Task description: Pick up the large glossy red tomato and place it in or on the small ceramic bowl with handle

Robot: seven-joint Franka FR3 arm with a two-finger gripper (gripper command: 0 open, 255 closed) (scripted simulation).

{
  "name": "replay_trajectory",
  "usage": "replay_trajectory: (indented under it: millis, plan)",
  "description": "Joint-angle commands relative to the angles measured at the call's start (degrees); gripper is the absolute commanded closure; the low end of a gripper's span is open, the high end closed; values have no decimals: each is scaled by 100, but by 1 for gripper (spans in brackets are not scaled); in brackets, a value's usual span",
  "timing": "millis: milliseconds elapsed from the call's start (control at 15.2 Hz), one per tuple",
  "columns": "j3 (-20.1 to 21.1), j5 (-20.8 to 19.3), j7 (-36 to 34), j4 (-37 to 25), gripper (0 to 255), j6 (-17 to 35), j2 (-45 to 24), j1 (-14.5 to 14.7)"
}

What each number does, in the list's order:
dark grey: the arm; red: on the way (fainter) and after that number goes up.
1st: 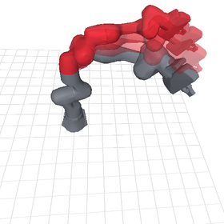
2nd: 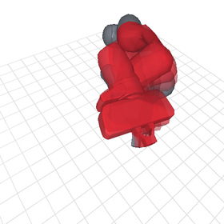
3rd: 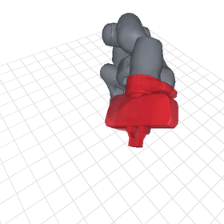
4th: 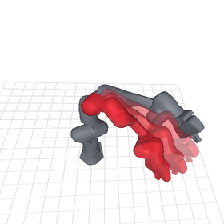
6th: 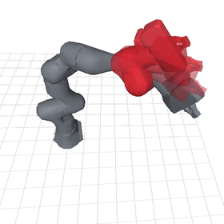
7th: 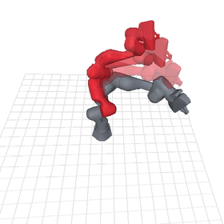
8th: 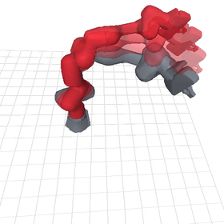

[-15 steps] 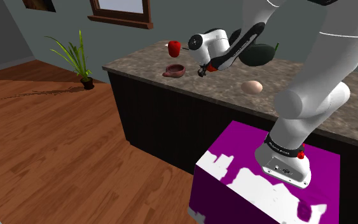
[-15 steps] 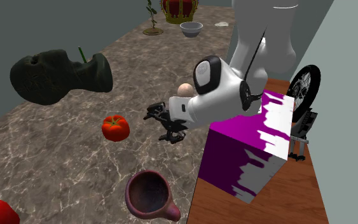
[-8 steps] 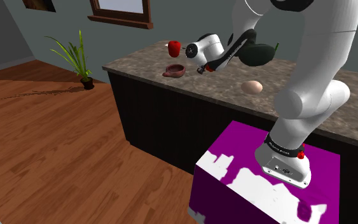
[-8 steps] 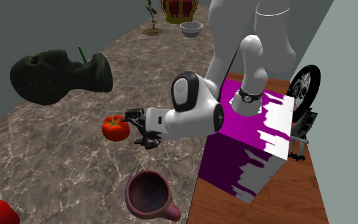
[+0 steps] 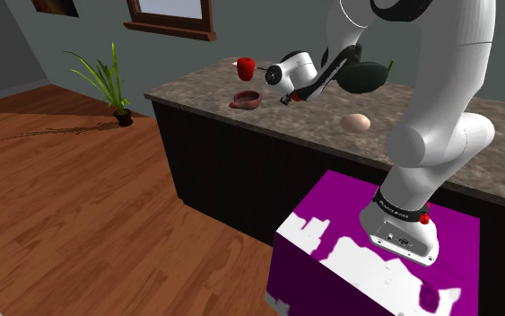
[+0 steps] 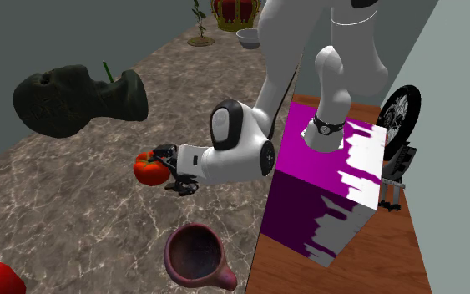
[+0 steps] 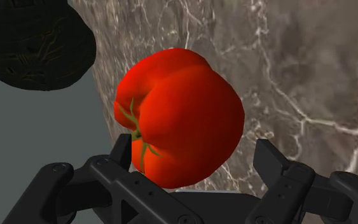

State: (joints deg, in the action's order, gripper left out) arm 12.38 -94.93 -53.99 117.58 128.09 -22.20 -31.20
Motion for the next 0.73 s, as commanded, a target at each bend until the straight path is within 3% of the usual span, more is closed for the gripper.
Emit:
replay_trajectory:
  millis: [0, 330, 396, 660]
  plan:
    - [-7, -12, 2, -17, 0, 11, -15, -7]
    - [-7, -12, 2, -17, 0, 10, -15, -7]
    - [-7, -12, 2, -17, 255, 10, -15, -7]
    - [-8, -12, 4, -21, 255, 12, -17, -9]
